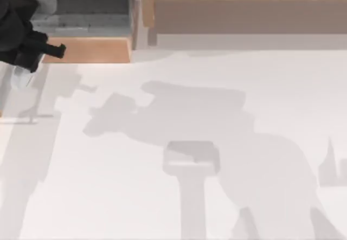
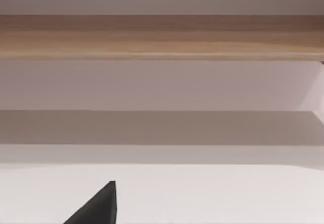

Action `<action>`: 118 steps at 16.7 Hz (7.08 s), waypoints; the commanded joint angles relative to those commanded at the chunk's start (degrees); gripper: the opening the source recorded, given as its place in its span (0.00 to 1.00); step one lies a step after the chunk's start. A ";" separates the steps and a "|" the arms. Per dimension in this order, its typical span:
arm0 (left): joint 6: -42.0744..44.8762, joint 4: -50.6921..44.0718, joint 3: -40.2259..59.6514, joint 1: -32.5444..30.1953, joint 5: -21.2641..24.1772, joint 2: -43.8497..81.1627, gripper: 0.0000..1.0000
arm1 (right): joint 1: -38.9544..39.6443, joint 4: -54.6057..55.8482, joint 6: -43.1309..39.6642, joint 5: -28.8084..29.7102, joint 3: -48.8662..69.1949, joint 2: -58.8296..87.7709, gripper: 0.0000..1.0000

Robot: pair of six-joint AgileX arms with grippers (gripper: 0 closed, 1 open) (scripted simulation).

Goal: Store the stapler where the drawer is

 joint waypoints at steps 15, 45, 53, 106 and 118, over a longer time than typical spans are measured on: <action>5.52 -21.78 52.49 23.23 -1.49 37.39 0.00 | 0.00 0.00 0.00 0.00 0.00 0.00 1.00; 4.38 -21.82 51.36 23.11 -2.02 42.37 0.90 | 0.00 0.00 0.00 0.00 0.00 0.00 1.00; 4.38 -21.82 51.36 23.11 -2.02 42.37 1.00 | 0.00 0.00 0.00 0.00 0.00 0.00 1.00; 75.04 145.22 -61.94 42.36 38.74 7.19 1.00 | 0.00 0.00 0.00 0.00 0.00 0.00 1.00; 75.04 145.05 -61.63 42.11 38.49 7.32 0.40 | 0.00 0.00 0.00 0.00 0.00 0.00 1.00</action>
